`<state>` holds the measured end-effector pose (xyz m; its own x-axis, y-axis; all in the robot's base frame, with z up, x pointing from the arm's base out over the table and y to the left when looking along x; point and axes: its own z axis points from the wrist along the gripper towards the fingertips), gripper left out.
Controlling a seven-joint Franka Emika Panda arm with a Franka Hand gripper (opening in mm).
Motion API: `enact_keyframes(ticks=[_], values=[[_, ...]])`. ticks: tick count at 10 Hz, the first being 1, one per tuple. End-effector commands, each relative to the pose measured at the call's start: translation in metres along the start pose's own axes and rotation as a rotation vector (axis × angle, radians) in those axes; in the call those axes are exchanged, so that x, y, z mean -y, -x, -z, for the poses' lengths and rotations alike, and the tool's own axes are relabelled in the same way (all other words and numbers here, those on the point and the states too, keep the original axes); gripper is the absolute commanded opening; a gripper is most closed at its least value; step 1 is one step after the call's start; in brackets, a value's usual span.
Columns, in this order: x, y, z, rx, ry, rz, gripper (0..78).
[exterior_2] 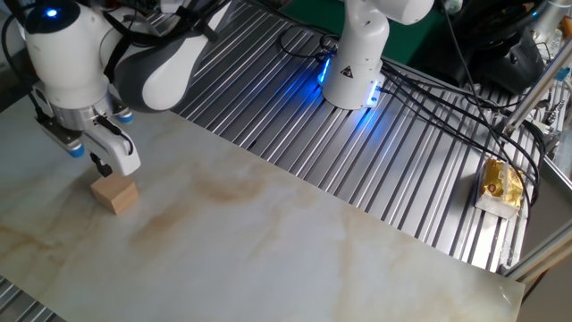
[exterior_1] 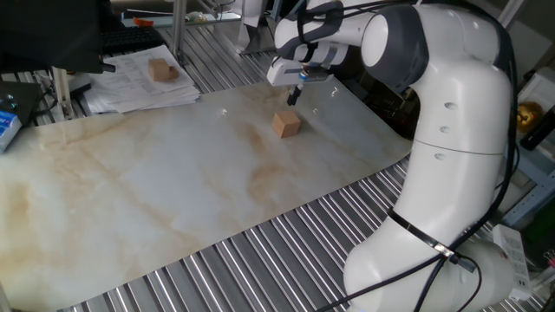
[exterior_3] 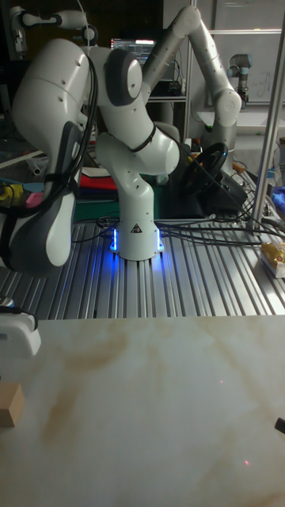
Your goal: Pick up the small block on the left and move it to the right
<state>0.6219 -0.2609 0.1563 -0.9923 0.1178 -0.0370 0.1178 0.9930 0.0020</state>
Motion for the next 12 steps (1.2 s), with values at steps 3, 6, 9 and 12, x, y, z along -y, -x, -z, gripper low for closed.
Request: enact_keyframes(ticks=[3, 6, 9, 12], values=[[0.002, 0.003, -0.009, 0.003, 0.000, -0.002, 0.0], [0.003, 0.006, -0.013, 0.001, -0.001, -0.008, 0.0], [0.004, 0.009, -0.016, 0.001, -0.002, -0.013, 0.0], [0.006, 0.009, -0.017, -0.001, -0.001, -0.022, 0.0]])
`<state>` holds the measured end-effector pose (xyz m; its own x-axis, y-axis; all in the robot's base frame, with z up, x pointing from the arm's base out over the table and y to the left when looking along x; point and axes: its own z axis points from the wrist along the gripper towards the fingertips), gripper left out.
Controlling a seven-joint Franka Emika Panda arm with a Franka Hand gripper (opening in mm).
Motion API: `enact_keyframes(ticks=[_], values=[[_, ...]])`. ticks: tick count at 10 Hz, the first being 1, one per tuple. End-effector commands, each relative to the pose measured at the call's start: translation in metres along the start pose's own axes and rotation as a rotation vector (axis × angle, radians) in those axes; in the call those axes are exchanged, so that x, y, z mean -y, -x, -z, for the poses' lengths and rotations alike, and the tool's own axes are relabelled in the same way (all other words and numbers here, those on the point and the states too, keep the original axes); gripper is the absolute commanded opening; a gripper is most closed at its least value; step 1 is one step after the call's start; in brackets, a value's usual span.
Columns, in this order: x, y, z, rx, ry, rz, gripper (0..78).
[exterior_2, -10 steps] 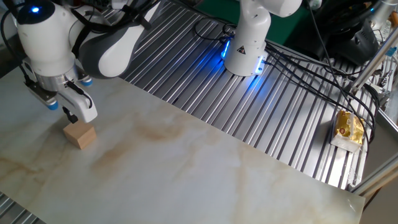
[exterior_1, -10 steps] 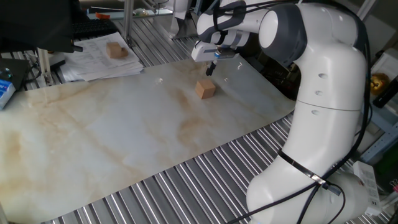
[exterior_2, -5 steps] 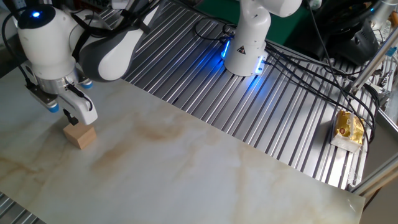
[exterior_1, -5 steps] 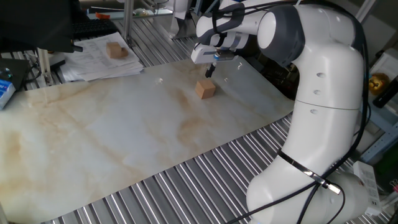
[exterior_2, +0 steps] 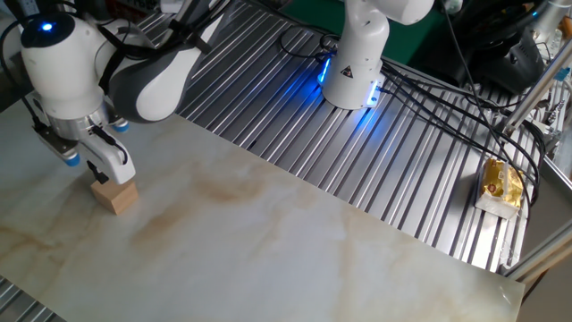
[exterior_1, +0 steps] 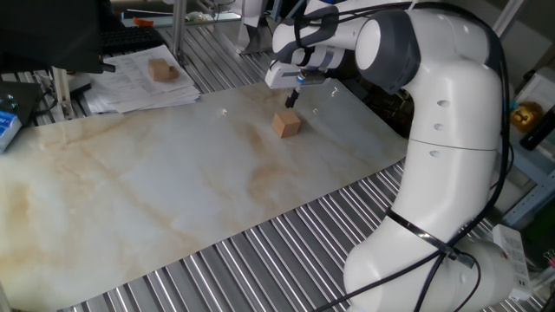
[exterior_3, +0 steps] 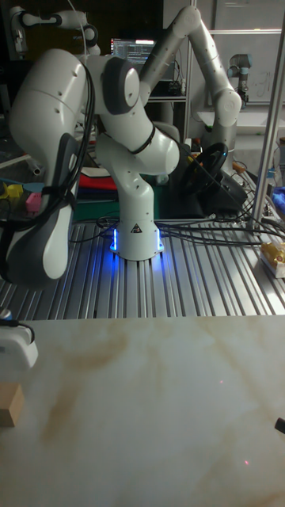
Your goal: Pick up the small block on the left and move it to the right
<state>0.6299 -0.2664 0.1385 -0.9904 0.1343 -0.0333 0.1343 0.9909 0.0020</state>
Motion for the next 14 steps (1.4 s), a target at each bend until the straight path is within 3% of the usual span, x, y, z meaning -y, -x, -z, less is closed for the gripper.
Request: enact_keyframes(ticks=[1, 3, 6, 9, 12, 14], values=[[0.0013, 0.0007, 0.0010, -0.001, -0.003, -0.019, 0.0], [0.0014, 0.0007, 0.0009, 0.000, -0.006, -0.013, 0.0], [0.0015, 0.0008, 0.0006, -0.016, 0.020, 0.023, 0.0], [0.0015, 0.0008, 0.0006, -0.008, 0.015, 0.032, 0.0], [0.0015, 0.0008, 0.0006, -0.009, -0.027, 0.084, 0.0], [0.0015, 0.0008, 0.0006, -0.008, -0.008, 0.111, 0.0]])
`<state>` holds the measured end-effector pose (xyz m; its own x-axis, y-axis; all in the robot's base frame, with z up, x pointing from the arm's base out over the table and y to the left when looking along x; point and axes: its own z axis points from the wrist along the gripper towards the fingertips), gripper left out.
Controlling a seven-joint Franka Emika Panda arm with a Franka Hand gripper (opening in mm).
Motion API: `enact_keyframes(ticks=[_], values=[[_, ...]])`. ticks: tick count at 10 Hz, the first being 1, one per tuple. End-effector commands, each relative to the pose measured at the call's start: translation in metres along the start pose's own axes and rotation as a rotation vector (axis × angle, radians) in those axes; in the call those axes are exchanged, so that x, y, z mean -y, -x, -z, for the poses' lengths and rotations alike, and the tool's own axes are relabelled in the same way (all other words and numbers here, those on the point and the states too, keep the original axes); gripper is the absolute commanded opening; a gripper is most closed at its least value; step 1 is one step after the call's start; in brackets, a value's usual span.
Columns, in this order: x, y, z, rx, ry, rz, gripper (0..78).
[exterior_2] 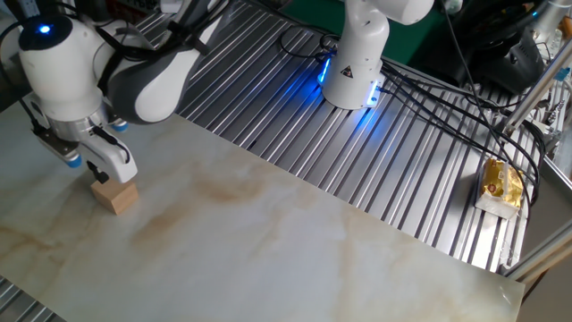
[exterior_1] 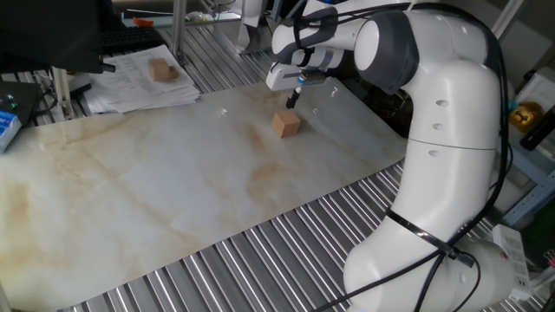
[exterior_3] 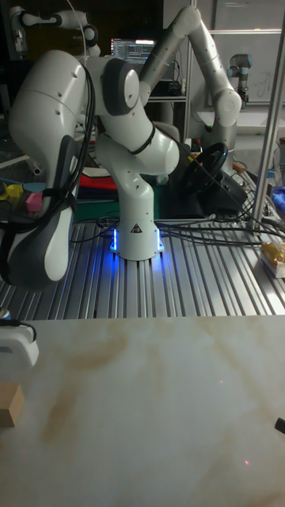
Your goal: Pick up the small block on the left and move it to the right
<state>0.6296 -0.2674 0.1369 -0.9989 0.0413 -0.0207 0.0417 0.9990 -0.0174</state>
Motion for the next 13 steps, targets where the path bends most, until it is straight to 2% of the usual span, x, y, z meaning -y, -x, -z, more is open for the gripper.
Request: enact_keyframes(ticks=[1, 5, 7, 9, 13], values=[[0.0006, 0.0009, 0.0021, 0.004, 0.034, 0.008, 0.0], [0.0006, 0.0009, 0.0021, 0.008, 0.027, -0.002, 0.0], [0.0006, 0.0009, 0.0021, 0.000, 0.000, -0.017, 0.0], [0.0006, 0.0009, 0.0021, -0.010, 0.004, -0.038, 0.0], [0.0001, 0.0015, 0.0004, -0.007, 0.015, -0.062, 0.0]])
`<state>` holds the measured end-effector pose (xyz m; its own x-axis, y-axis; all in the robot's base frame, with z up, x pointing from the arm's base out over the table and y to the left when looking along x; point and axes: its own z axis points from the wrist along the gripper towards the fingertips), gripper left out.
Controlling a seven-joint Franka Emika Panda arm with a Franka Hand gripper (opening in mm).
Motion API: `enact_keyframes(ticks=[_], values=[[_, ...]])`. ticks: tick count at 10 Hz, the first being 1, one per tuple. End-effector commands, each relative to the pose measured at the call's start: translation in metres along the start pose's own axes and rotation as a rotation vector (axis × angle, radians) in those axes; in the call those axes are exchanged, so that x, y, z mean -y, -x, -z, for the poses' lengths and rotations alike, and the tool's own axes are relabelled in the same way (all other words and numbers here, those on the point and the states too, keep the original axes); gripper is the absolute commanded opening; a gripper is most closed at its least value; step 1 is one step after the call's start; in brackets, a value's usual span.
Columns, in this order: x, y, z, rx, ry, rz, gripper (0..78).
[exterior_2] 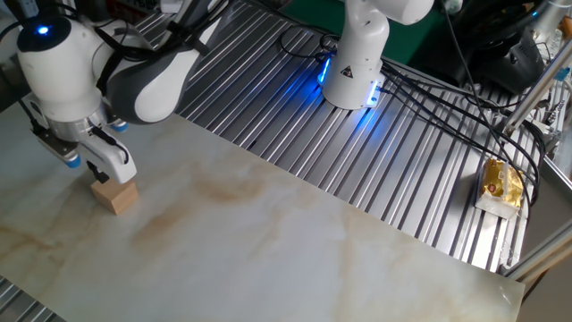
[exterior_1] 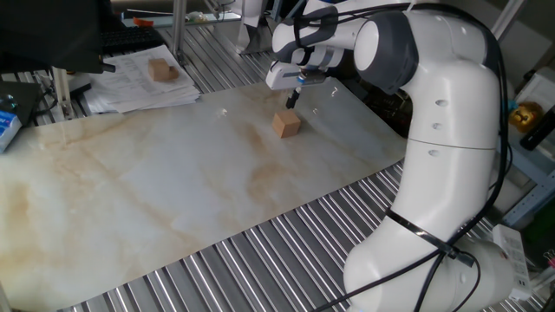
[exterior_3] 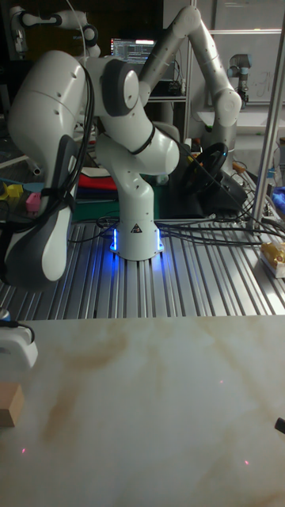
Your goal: Pick up the small block on the left and move it to the right
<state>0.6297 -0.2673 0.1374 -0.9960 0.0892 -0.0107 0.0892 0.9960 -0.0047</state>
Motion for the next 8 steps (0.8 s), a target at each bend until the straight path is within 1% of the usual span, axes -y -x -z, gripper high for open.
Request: enact_keyframes(ticks=[1, 2, 4, 6, 8], values=[[-0.0002, 0.0015, -0.0008, 0.012, 0.003, -0.018, 0.0], [-0.0005, 0.0021, -0.0011, 0.017, -0.003, -0.014, 0.0], [-0.0004, 0.0045, -0.0006, 0.034, -0.002, 0.045, 0.0], [-0.0008, 0.0057, -0.0004, 0.037, 0.003, 0.090, 0.0], [-0.0008, 0.0058, -0.0004, 0.035, 0.002, 0.097, 0.0]])
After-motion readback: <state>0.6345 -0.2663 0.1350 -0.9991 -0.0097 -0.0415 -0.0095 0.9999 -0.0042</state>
